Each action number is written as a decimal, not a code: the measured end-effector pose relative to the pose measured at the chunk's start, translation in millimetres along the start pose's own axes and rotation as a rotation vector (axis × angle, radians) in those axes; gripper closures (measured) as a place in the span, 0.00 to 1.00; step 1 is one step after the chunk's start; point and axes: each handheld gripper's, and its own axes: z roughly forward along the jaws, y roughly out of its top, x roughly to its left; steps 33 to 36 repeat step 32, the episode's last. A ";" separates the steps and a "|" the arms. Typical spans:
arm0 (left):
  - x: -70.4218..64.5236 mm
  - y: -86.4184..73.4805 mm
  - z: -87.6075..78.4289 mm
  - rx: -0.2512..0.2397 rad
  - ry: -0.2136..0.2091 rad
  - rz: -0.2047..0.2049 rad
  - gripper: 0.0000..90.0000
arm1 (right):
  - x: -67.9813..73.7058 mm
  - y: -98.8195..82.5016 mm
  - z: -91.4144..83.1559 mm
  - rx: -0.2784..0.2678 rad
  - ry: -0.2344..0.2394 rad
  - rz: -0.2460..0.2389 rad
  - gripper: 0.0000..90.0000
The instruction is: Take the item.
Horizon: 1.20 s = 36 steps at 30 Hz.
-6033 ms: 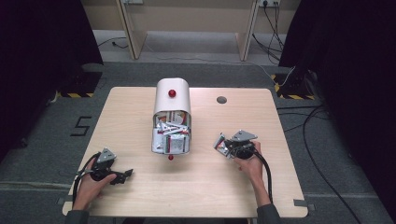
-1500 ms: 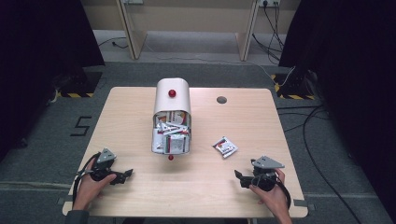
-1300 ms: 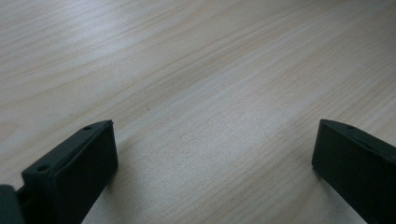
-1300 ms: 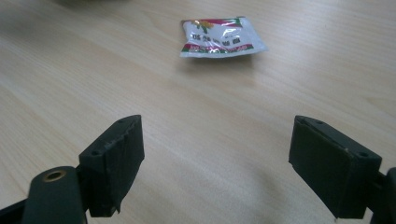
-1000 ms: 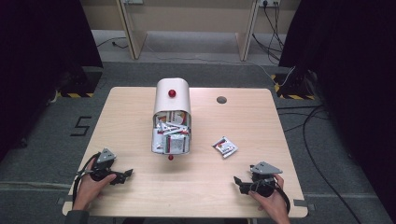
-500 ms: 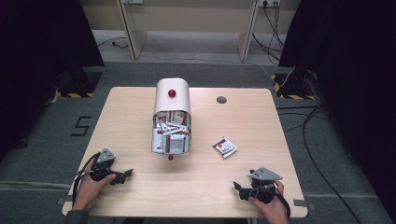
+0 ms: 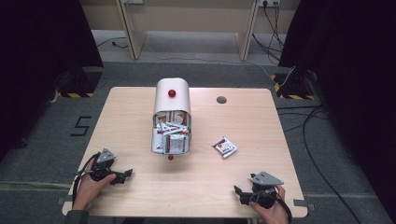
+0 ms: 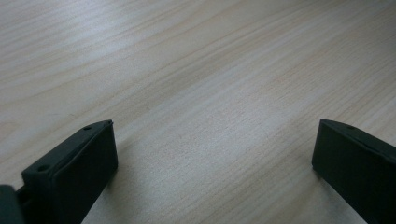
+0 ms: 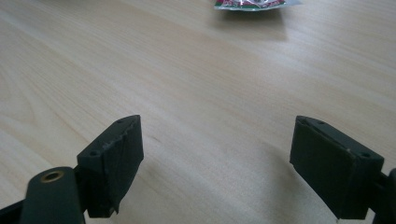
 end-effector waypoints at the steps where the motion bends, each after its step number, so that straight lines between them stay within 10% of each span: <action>1: 0.0 0.0 0.0 0.000 0.000 0.000 0.00 | 0.7 -0.6 -0.1 0.008 0.003 0.003 0.20; 36: -0.2 -0.2 0.0 -0.002 0.001 -0.001 0.00 | 8.4 -23.7 -3.1 -0.085 0.005 -0.024 0.17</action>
